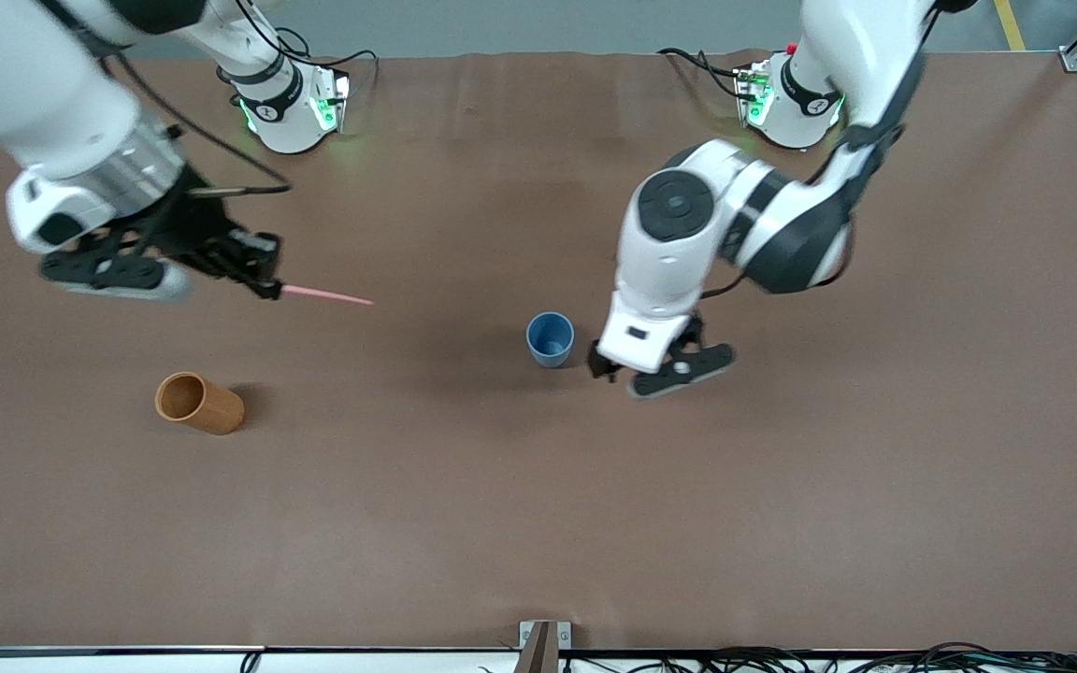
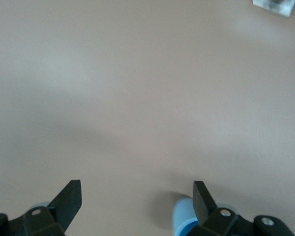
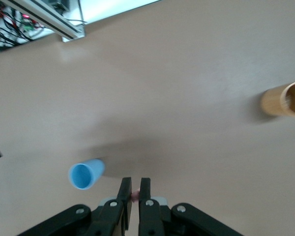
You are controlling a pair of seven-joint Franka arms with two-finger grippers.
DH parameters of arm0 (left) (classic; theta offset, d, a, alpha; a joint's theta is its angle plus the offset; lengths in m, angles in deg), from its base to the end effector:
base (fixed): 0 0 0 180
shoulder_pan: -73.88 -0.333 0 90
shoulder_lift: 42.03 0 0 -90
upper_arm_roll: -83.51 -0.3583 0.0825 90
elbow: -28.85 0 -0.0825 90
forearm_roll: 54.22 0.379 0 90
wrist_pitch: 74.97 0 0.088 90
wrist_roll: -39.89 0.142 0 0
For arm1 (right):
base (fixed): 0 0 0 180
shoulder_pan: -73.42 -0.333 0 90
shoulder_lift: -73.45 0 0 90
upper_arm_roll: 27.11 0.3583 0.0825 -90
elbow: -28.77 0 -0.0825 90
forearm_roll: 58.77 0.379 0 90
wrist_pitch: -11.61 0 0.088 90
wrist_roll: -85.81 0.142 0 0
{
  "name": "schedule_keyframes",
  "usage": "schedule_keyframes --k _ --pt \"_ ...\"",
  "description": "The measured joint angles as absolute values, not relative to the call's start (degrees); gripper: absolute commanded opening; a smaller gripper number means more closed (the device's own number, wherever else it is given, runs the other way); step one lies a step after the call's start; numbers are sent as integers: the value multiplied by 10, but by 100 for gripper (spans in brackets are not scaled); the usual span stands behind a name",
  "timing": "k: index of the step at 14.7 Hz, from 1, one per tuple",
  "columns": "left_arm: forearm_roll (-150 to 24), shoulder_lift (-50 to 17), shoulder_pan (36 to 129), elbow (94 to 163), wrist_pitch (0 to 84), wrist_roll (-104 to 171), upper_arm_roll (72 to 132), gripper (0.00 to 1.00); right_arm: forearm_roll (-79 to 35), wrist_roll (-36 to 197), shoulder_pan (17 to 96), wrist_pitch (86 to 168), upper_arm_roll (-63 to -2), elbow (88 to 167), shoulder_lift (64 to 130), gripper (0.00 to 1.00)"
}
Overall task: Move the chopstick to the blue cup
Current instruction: 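Withdraw the left gripper while the right gripper lowers the chopstick into the cup, then open the right gripper to release the chopstick into the blue cup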
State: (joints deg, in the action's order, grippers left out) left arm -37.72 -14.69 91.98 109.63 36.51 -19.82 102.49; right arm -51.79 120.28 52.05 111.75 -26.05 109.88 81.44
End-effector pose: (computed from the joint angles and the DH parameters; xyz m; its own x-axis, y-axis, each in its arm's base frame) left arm 0.6148 -0.3749 0.4518 0.9315 0.3317 0.1495 0.3344 -0.9424 0.0069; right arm 0.5702 0.2507 0.6433 0.9701 -0.2268 0.0866 -0.2048 -0.9560 -0.2099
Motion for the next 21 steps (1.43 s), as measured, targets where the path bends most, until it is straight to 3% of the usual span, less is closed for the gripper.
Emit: schedule_keyframes --k 4,7,17,19,21 --pt "-377 -230 846 1096 304 -82 1025 100 -557 1330 428 1191 -259 1110 826 0" --pt "-381 -284 804 1096 249 15 1026 100 -594 1401 373 1249 -259 1113 870 0" --pt "-488 -394 649 1097 99 313 1025 100 -708 1527 271 1332 -259 1112 977 0" --pt "-505 -408 649 1099 85 339 1004 100 -713 1527 271 1333 -260 1112 981 0" --pt "-519 -420 707 1106 64 350 935 100 -720 1527 270 1332 -260 1112 982 1"
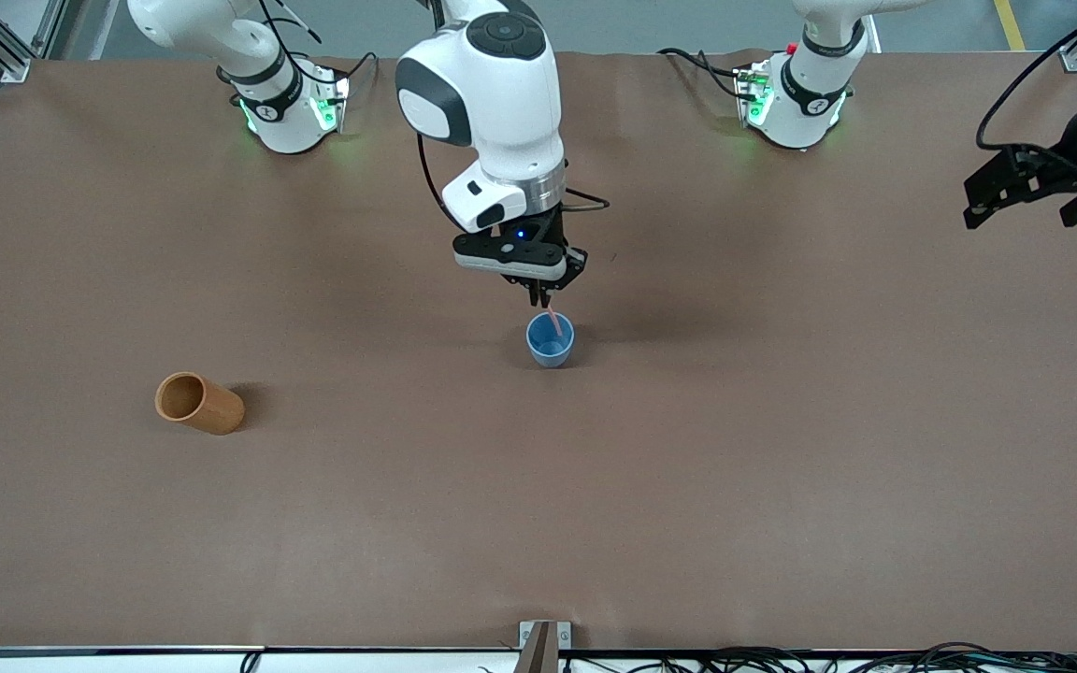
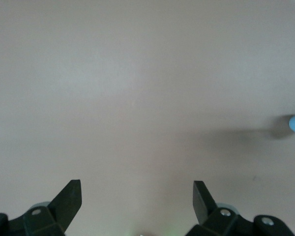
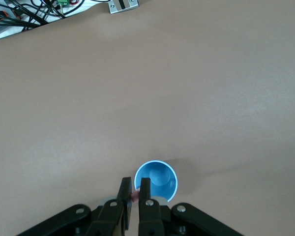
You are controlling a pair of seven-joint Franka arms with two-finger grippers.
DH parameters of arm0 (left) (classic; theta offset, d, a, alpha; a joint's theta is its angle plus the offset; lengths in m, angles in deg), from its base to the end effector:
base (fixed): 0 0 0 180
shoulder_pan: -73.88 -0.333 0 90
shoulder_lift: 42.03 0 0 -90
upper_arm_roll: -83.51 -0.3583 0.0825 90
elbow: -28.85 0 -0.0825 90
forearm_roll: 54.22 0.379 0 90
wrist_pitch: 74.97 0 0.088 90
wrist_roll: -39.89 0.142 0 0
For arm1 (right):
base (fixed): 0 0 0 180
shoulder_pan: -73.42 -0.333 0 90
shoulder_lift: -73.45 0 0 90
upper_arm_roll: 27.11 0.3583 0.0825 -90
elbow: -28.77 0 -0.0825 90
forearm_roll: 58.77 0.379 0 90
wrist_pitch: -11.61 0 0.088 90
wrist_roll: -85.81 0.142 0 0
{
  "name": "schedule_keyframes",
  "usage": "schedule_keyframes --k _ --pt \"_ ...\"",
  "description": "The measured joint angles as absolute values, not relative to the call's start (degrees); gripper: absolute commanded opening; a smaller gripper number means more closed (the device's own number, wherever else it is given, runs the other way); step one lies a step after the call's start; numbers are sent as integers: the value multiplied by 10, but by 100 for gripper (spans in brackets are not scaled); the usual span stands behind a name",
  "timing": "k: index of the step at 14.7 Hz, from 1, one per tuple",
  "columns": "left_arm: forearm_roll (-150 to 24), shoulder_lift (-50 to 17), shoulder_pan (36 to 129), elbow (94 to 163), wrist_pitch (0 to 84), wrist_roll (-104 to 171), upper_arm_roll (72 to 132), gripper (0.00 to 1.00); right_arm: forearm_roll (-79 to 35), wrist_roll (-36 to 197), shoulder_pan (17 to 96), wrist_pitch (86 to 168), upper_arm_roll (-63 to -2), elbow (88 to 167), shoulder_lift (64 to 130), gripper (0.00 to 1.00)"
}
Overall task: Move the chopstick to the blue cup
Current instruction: 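Open the right gripper to release the chopstick into the blue cup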
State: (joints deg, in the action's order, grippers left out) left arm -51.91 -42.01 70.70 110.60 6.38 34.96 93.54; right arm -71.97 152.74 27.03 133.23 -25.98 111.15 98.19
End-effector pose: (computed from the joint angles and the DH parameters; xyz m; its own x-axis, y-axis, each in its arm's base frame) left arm 0.5298 -0.0574 0.6847 0.9996 -0.0275 -0.0038 -0.0276 -0.9988 -0.0403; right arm 0.5092 0.5271 0.4775 0.9242 -0.2523 0.2867 -0.2212 -0.9656 -0.1368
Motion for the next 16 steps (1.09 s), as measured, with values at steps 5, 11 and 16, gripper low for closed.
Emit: schedule_keyframes --k 5,11,16 --pt "-538 -440 746 1146 48 365 890 100 -753 1527 263 1330 -259 1114 1013 15" --pt "-534 -473 749 1198 74 365 897 100 -759 1527 263 1335 -262 1105 1035 100" --pt "-527 -478 725 1222 100 365 931 100 -759 1522 299 1307 -270 1086 996 100"
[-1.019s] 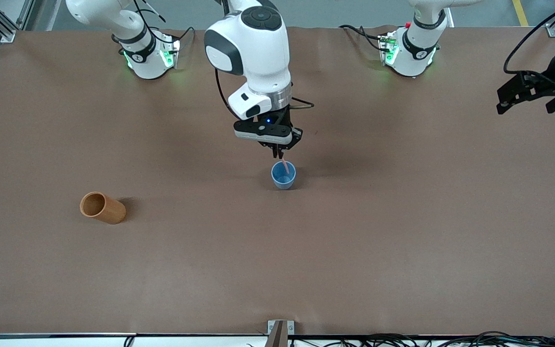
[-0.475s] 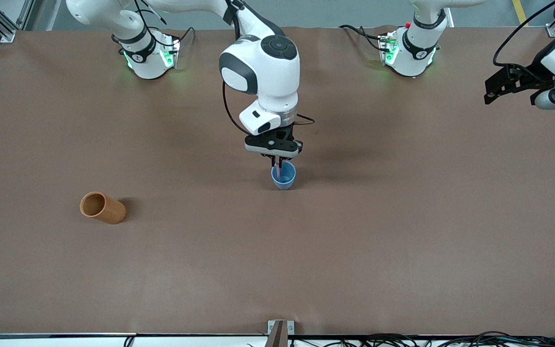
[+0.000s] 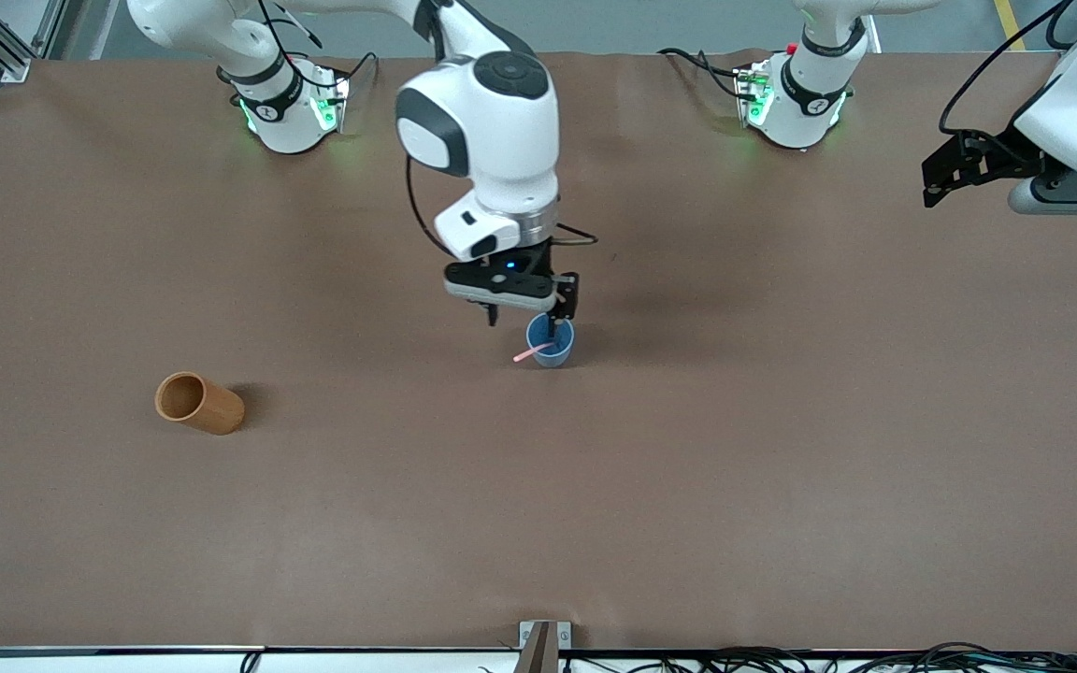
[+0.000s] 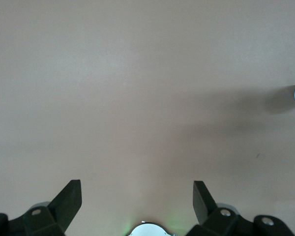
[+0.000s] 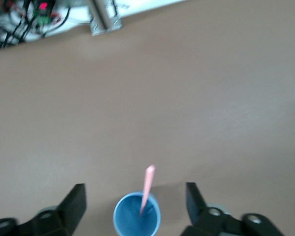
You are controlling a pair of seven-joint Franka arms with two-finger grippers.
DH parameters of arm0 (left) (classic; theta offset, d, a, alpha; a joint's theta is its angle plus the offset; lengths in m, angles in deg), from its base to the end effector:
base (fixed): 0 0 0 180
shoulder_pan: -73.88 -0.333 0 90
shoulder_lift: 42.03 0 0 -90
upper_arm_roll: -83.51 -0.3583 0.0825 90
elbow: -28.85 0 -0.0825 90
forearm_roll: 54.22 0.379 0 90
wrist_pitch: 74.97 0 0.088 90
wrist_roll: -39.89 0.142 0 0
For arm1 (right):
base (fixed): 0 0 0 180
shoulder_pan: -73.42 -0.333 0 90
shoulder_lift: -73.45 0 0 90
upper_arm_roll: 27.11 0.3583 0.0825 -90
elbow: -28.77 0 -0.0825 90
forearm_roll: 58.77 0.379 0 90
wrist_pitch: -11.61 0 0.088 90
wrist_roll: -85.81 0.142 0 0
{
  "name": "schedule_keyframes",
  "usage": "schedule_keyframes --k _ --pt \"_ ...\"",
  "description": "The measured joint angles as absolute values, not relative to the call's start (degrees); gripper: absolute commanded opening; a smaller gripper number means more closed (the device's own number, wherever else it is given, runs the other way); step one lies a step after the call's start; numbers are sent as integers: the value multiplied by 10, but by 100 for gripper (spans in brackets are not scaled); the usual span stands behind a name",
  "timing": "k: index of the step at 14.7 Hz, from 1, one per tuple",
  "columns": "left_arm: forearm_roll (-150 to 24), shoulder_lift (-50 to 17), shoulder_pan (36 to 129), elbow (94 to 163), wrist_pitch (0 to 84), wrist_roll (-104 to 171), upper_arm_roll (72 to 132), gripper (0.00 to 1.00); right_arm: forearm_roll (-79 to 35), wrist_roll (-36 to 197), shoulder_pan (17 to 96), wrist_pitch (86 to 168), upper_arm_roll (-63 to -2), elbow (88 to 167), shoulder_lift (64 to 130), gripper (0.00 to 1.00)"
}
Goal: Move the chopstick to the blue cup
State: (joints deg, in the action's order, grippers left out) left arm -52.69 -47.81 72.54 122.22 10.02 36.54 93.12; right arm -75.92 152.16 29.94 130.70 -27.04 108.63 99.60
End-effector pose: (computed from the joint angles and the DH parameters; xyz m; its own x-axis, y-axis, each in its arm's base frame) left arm 0.4977 -0.0733 0.6497 0.9957 -0.0817 -0.0441 -0.0838 -0.9954 -0.0461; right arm 0.5514 0.4909 0.4781 0.8990 -0.2741 0.3416 -0.2646 -0.9614 -0.0748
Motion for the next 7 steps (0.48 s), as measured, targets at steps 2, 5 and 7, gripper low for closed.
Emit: schedule_keyframes --k 2,5,7 --pt "-527 -478 707 1223 105 365 950 100 -759 1491 332 1270 -271 1086 963 100" --pt "-527 -478 703 1223 106 365 955 100 -725 1399 400 1215 -272 1091 908 100" --pt "-527 -478 703 1223 106 365 955 100 -710 1341 452 1204 -272 1118 868 100"
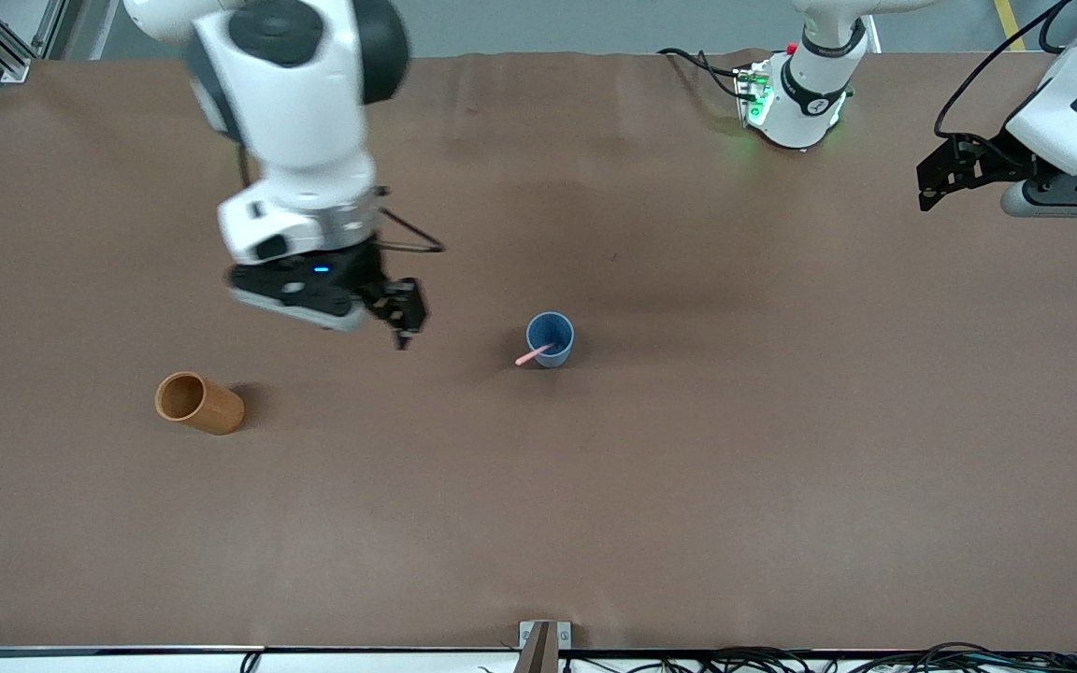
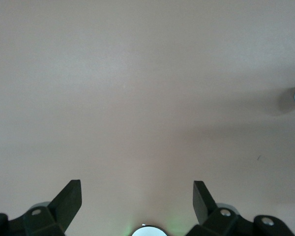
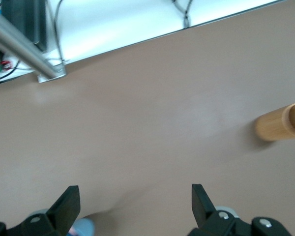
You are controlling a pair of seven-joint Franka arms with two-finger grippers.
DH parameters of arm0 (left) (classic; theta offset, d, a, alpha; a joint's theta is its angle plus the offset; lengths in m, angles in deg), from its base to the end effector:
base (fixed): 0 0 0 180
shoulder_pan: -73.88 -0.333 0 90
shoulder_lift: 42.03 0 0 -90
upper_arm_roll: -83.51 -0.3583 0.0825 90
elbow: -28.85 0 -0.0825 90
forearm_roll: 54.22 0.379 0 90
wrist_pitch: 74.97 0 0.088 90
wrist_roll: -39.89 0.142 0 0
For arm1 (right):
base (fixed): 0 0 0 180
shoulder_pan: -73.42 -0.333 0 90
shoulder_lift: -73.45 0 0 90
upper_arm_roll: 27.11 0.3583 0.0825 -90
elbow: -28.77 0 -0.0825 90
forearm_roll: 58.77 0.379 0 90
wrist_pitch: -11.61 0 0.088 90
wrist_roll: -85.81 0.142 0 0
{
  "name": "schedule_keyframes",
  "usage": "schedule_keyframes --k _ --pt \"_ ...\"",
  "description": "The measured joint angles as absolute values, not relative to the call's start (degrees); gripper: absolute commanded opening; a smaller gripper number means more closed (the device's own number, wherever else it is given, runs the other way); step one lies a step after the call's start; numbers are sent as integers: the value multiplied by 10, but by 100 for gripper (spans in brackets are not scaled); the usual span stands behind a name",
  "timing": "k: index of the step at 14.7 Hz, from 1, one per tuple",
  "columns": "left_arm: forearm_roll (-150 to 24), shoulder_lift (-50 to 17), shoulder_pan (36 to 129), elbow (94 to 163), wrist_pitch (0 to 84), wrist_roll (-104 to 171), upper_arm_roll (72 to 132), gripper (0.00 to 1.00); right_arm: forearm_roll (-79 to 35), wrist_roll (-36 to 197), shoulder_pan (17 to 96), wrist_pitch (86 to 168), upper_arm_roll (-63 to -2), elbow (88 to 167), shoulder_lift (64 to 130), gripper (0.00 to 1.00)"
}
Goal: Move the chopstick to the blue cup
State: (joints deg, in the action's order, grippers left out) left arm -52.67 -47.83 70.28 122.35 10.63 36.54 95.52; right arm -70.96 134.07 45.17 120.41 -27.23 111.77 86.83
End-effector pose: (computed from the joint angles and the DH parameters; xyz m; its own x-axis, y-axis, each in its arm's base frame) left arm 0.4990 -0.0759 0.6493 0.9958 -0.0843 -0.0359 -0.0860 -0.9950 -0.0502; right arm 0.5976 0.2943 0.5850 0.9108 -0.2885 0.2953 -0.2975 -0.9546 -0.0151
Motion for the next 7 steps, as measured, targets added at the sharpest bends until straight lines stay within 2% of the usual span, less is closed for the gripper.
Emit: schedule_keyframes --k 3,7 --pt "-527 -478 703 1223 106 365 956 100 -690 1260 524 1199 -272 1166 816 100" --pt "-527 -478 702 1223 109 365 956 100 -645 1099 631 1139 -273 1180 773 100"
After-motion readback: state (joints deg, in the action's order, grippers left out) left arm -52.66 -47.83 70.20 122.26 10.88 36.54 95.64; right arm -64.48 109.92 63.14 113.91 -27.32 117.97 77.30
